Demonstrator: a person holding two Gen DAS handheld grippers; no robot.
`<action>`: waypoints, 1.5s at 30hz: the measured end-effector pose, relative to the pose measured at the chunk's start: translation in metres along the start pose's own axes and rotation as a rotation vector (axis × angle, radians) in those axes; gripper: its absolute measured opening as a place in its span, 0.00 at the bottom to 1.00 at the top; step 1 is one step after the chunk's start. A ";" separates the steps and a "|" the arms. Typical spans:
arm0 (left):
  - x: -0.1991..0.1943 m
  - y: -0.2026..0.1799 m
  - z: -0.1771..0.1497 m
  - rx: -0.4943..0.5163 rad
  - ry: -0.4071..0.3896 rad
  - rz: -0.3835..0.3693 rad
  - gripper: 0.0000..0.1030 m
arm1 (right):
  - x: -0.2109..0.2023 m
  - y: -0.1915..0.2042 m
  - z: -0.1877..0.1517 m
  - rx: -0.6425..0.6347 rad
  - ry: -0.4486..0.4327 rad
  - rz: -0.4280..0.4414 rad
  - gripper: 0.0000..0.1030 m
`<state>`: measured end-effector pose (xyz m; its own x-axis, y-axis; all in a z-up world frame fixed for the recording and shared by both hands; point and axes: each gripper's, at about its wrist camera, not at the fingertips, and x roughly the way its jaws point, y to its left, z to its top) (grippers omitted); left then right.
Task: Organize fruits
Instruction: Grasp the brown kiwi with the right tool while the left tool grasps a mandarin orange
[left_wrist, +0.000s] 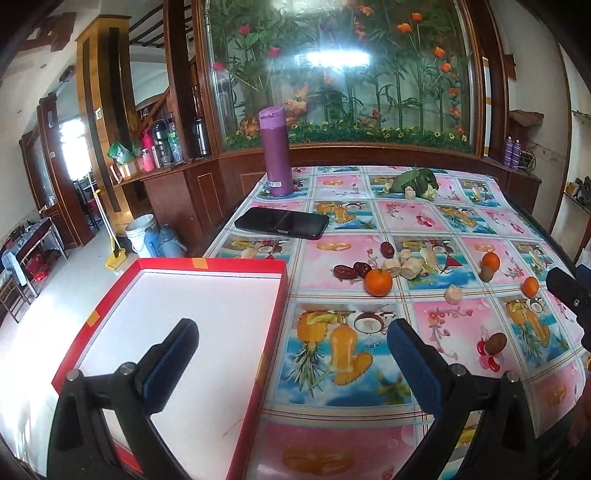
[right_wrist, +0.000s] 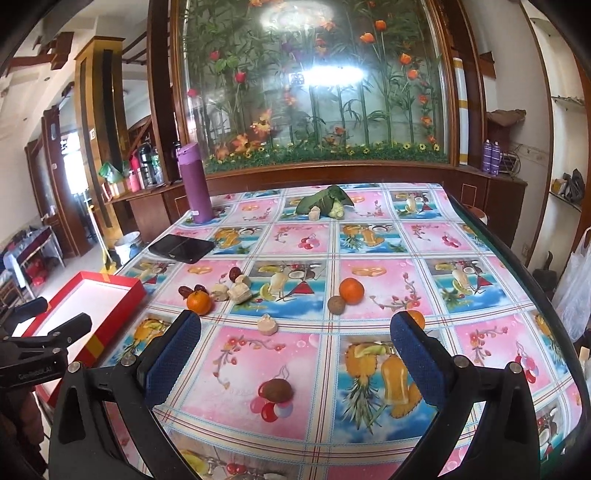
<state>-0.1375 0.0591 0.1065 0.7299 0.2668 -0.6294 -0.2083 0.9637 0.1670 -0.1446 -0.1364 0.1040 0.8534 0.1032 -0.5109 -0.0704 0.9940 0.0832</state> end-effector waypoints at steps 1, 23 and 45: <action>0.001 0.000 0.000 -0.003 -0.003 -0.003 1.00 | 0.000 0.001 0.000 -0.001 -0.001 -0.003 1.00; 0.046 -0.034 0.006 0.061 0.053 -0.028 1.00 | 0.022 -0.022 -0.008 0.037 0.051 -0.022 1.00; 0.109 -0.035 0.008 0.032 0.136 -0.028 1.00 | 0.056 -0.025 -0.026 0.049 0.273 0.193 0.97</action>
<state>-0.0460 0.0544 0.0379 0.6394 0.2386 -0.7309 -0.1670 0.9710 0.1709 -0.1085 -0.1548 0.0514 0.6565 0.3010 -0.6916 -0.1866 0.9532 0.2378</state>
